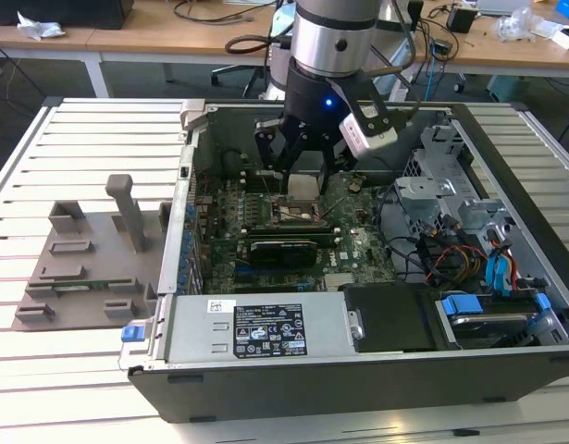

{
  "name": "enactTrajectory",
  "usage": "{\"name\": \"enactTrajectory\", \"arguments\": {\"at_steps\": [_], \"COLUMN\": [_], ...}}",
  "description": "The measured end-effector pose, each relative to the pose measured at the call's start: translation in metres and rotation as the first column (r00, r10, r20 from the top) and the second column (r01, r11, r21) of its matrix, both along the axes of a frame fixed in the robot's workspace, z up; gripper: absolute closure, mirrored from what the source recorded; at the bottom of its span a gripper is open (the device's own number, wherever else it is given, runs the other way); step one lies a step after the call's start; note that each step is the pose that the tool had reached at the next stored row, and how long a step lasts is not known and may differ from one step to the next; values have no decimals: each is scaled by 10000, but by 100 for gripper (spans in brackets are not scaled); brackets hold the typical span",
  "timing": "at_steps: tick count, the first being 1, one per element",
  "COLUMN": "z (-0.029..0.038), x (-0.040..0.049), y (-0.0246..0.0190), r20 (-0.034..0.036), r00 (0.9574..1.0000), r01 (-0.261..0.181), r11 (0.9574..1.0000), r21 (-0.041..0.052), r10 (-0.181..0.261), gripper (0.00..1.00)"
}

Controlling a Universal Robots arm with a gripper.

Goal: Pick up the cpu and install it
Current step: 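Pick up the cpu and move it towards the insertion slot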

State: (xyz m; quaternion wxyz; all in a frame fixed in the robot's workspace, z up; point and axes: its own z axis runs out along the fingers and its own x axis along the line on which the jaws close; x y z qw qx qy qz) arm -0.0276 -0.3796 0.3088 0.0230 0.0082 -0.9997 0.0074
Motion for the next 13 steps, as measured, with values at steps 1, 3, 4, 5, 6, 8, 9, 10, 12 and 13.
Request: {"name": "enactTrajectory", "arguments": {"at_steps": [1,3,4,5,6,8,9,10,12,13], "z": [-20,-63,-102,-121,-147,-184,-217,-239,-263,-272], "x": [8,26,43,51,62,76,85,92,99,98], "y": [0,0,0,0,0,0,8,25,85,116], "r20": [-2,-7,-11,-12,-15,-19,-20,-22,-21,-21], "r00": [10000,10000,10000,10000,10000,10000,10000,10000,10000,10000], "r01": [1,1,1,2,1,1,1,2,0,-3], "r11": [10000,10000,10000,10000,10000,10000,10000,10000,10000,10000], "r21": [-1,-2,-1,0,-1,-1,-2,-3,0,-1], "r10": [-1,-1,-1,-2,-1,-1,-1,-2,0,3], "gripper": [45,45,45,45,45,45,45,45,45,45]}}
